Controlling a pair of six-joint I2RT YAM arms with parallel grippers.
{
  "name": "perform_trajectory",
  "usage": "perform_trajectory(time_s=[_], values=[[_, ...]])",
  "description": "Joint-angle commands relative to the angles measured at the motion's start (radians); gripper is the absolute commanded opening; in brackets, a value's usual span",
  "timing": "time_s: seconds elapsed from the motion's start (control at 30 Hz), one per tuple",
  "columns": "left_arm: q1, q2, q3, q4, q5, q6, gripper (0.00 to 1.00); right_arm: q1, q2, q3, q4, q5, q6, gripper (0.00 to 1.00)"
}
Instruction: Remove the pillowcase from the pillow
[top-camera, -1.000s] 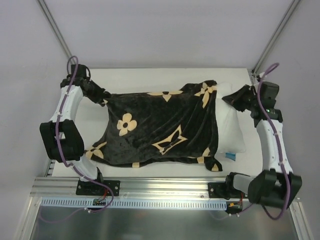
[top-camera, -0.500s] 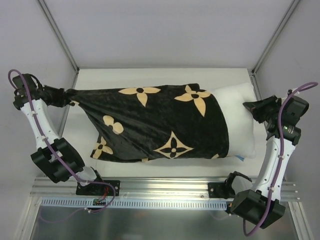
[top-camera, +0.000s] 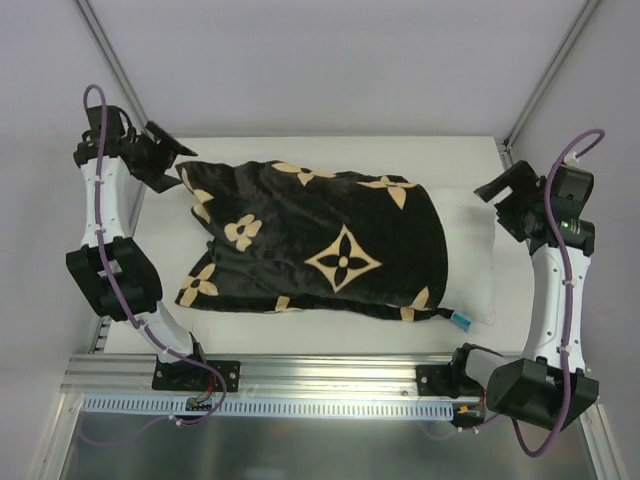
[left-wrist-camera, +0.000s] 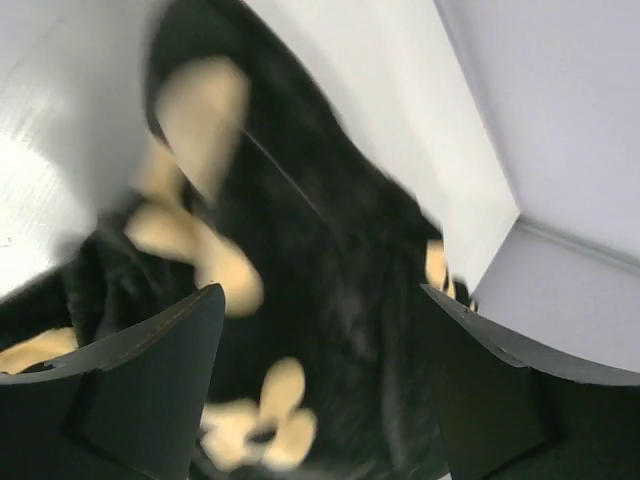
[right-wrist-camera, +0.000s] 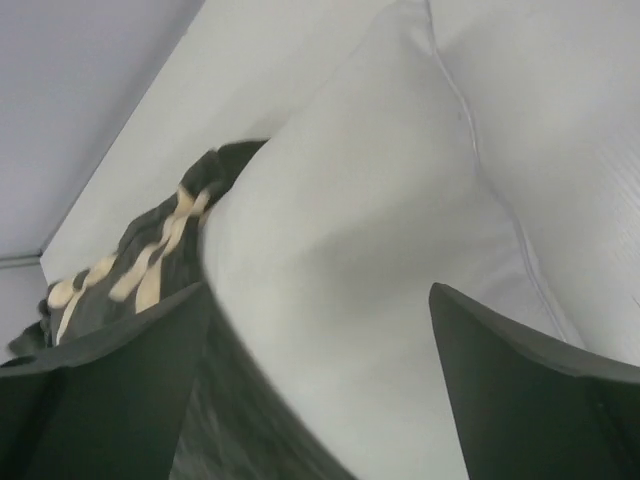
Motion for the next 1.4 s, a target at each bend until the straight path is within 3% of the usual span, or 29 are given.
perform_trajectory(time_s=[0.0,0.1,0.33,0.5,0.63,0.67,0.7,0.77,0.8,0.83,0.87,0.93,0.97,1.03,1.23,1.37], values=[[-0.090,-0.046,0.025,-0.016,-0.121,0.148,0.82,0.069,-0.035,0.099,-0.065,0.196,-0.100,0.98],[-0.173,-0.107,-0.054,-0.022,-0.175,0.178,0.84,0.087,-0.068,0.063,-0.088,0.214,-0.145,0.97],[-0.394,-0.368,-0.411,-0.022,-0.259,0.258,0.93,0.138,-0.176,-0.152,-0.149,0.119,-0.208,0.96],[-0.533,-0.459,-0.674,-0.013,-0.267,0.219,0.99,0.207,-0.219,-0.310,-0.145,0.064,-0.180,0.96],[-0.552,-0.511,-0.854,0.044,-0.267,0.171,0.99,0.216,-0.193,-0.404,-0.064,0.015,-0.143,1.00],[-0.552,-0.514,-0.904,0.067,-0.247,0.163,0.99,0.219,-0.170,-0.408,-0.038,-0.006,-0.139,0.84],[-0.552,-0.513,-0.923,0.080,-0.232,0.148,0.98,0.224,-0.161,-0.407,-0.024,-0.011,-0.131,0.74],[-0.552,-0.514,-0.960,0.126,-0.213,0.130,0.93,0.230,-0.139,-0.392,0.008,-0.019,-0.123,0.50],[-0.552,-0.514,-0.966,0.140,-0.218,0.117,0.92,0.236,-0.133,-0.384,0.016,-0.022,-0.120,0.26],[-0.552,-0.511,-0.972,0.156,-0.225,0.111,0.89,0.237,-0.127,-0.375,0.022,-0.028,-0.114,0.16],[-0.552,-0.500,-0.971,0.172,-0.242,0.099,0.78,0.245,-0.116,-0.358,0.032,-0.036,-0.113,0.01],[-0.552,-0.482,-0.958,0.186,-0.239,0.096,0.62,0.250,-0.110,-0.339,0.030,-0.039,-0.113,0.01],[-0.552,-0.471,-0.945,0.192,-0.242,0.096,0.29,0.250,-0.115,-0.333,0.029,-0.039,-0.113,0.01],[-0.552,-0.447,-0.926,0.191,-0.264,0.096,0.00,0.250,-0.124,-0.315,0.022,-0.023,-0.113,0.01],[-0.460,-0.520,-0.889,0.148,-0.247,0.111,0.00,0.242,-0.145,-0.246,-0.059,0.130,-0.094,0.01],[-0.206,-0.595,-0.894,0.116,-0.137,0.165,0.00,0.152,-0.139,-0.240,-0.070,0.123,-0.076,0.01]])
